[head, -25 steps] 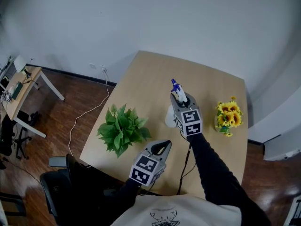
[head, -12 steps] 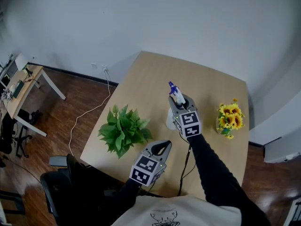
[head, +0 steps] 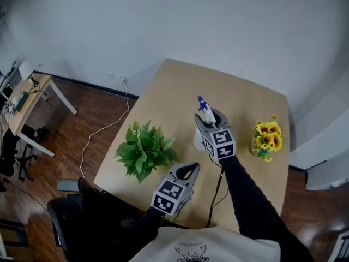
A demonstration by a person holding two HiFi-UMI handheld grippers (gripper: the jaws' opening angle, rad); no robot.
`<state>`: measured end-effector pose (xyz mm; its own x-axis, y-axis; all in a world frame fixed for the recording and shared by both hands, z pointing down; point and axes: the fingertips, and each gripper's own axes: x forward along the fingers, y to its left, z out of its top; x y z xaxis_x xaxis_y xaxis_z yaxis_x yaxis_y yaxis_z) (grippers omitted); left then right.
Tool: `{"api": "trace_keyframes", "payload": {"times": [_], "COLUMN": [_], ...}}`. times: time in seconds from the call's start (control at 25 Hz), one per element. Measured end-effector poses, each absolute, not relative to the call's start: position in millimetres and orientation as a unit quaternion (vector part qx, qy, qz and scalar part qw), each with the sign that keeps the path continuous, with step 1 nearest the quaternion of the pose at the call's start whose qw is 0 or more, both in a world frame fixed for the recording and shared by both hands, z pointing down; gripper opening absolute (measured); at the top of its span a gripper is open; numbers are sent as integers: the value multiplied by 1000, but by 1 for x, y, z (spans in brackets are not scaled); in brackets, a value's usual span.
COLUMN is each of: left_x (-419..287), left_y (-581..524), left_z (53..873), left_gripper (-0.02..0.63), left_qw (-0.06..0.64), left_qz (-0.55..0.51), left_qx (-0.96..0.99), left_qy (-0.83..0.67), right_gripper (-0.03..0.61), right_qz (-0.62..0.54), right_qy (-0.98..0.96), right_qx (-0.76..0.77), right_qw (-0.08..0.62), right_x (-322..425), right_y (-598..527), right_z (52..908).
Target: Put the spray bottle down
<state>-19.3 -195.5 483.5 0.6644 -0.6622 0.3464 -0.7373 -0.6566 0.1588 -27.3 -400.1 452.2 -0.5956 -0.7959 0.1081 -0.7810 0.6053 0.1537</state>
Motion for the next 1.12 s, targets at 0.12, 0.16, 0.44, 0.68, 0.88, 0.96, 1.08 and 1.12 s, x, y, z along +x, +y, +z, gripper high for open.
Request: {"api": "trace_keyframes", "payload": {"times": [0.12,0.16,0.44,0.68,0.88,0.96,1.08,1.12], "left_x": [-20,-20,-21,-19,-4,5,21,27], "left_y": [-195,-194,-189,-185,-178,-175,-169,-166], "left_z": [484,484,487,485,481,478,471,468], "left_gripper": [0,0,0,0,0,0,0,0], "left_qw": [145,146,153,150,140,136,130,127], "left_qz": [131,131,131,130,129,128,125,124], "left_qx": [900,900,899,898,904,908,915,918], "left_qy": [-390,-389,-388,-392,-383,-375,-361,-355], "right_gripper": [197,211,250,197,0,0,0,0], "right_qz": [-34,-29,3,30,26,19,15,15], "right_qy": [-893,-892,-889,-871,-853,-850,-853,-852], "right_qx": [440,441,452,489,521,527,522,523], "right_qw": [88,89,73,40,13,8,-8,-13], "right_x": [-26,-25,-2,48,92,105,118,122], "right_y": [-399,-398,-368,-303,-251,-235,-211,-204], "right_z": [456,458,461,459,442,432,417,412]}}
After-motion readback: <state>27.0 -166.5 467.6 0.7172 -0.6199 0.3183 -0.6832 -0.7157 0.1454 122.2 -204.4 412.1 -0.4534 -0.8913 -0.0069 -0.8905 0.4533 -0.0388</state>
